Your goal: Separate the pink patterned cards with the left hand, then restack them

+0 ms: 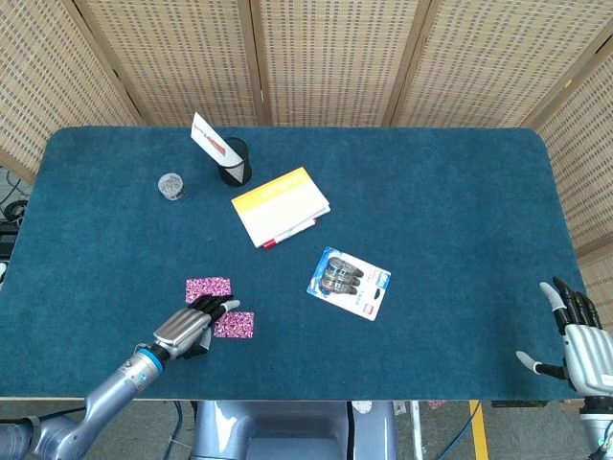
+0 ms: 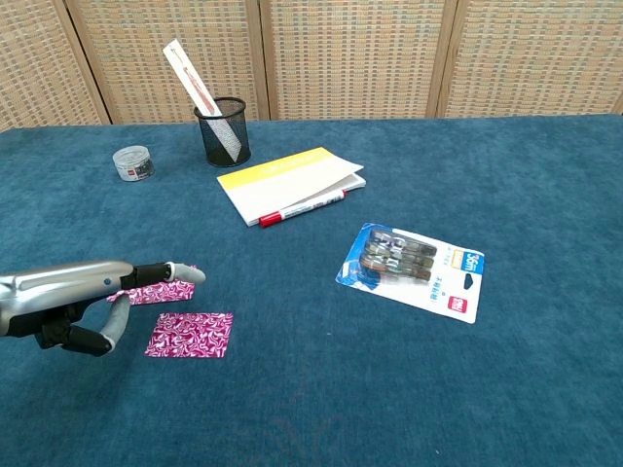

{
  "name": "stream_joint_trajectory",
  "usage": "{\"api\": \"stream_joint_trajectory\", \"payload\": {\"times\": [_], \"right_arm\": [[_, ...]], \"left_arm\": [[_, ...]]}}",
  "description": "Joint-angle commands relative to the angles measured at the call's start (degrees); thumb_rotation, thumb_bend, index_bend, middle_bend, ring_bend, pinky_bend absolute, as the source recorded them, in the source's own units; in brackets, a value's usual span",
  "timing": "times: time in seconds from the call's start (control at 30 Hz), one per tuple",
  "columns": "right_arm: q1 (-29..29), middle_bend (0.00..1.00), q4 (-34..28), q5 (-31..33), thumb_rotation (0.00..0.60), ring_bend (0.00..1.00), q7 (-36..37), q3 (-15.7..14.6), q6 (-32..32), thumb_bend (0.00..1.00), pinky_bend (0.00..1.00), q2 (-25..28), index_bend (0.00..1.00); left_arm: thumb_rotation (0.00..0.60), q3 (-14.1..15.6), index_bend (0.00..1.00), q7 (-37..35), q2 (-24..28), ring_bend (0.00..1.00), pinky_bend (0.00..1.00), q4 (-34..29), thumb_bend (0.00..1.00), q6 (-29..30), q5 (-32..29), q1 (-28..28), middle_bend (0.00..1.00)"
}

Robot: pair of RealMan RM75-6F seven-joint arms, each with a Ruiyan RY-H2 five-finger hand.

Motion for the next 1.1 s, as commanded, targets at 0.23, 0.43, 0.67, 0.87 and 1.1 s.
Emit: {"api": "stream_joint_trajectory", "payload": {"times": [0.23, 0.43, 0.67, 0.87, 1.1], "right_arm": [[0.02, 0.00, -0.02, 0.02, 0.600, 0.00, 0.20, -0.01, -0.07, 0.13, 0.00, 0.06, 0.00], [0.04, 0.00, 0.04, -0.01, 0.600, 0.00, 0.12, -0.04, -0.10, 0.13, 0.00, 0.05, 0.00], [0.06, 0.00, -0.02, 0.08, 0.600, 0.00, -0.10, -0.01, -0.13, 0.13, 0.00, 0.00, 0.00], [0.06, 0.00, -0.08, 0.14, 0.600, 0.00, 0.01, -0.02, -0.19, 0.13, 0.00, 0.04, 0.00], [0.10, 0.00, -0.11, 0.23, 0.600, 0.00, 0.04, -0.01, -0.32, 0.13, 0.00, 0.07, 0.00]], "left_arm": [[0.600, -0.92, 0.00, -4.66, -2.67, 0.00, 0.00, 6.36, 1.00, -2.51, -1.07, -0.74, 0.00], [0.600, -1.36, 0.00, -7.14, -3.23, 0.00, 0.00, 9.46, 1.00, -3.69, -1.58, -0.99, 0.00], [0.600, -2.39, 0.00, -9.34, -3.75, 0.00, 0.00, 13.23, 1.00, -5.05, -3.06, -1.37, 0.00], [0.600, -3.97, 0.00, -11.19, -3.68, 0.00, 0.00, 16.75, 1.00, -5.16, -4.95, -1.26, 0.00], [0.600, -5.41, 0.00, -13.09, -2.28, 0.00, 0.00, 18.49, 1.00, -3.66, -4.83, -0.81, 0.00]]}}
